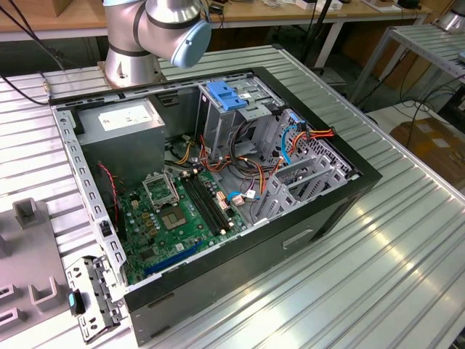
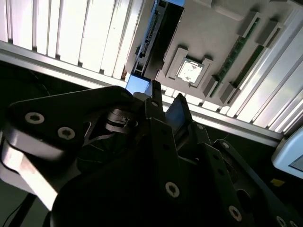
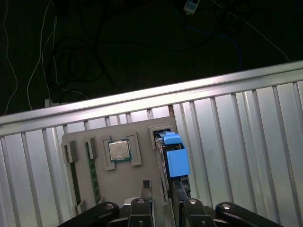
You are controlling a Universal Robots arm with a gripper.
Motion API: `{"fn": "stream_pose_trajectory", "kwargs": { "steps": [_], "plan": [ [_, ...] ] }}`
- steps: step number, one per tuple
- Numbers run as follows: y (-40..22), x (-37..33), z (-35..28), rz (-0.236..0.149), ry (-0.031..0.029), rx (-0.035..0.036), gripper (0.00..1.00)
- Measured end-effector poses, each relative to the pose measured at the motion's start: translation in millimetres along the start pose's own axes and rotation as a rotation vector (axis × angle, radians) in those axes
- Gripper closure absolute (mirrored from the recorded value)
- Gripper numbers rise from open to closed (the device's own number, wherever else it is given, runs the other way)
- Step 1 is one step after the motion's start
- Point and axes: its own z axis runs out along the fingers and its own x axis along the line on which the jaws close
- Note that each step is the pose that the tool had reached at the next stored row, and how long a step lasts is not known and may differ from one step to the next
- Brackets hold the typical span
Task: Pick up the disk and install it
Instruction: 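Pick up the disk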
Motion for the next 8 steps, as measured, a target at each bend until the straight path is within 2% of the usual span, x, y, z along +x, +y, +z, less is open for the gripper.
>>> {"fn": "stream_pose_trajectory", "kwargs": {
  "steps": [4,5,8],
  "plan": [
    [0.0,0.0,0.6,-0.022,0.0003,0.0003,0.68],
    [0.0,0.0,1.1,-0.031,0.0005,0.0004,0.61],
    [0.2,-1.0,3.9,-0.069,0.0015,0.0008,0.61]
  ]
}}
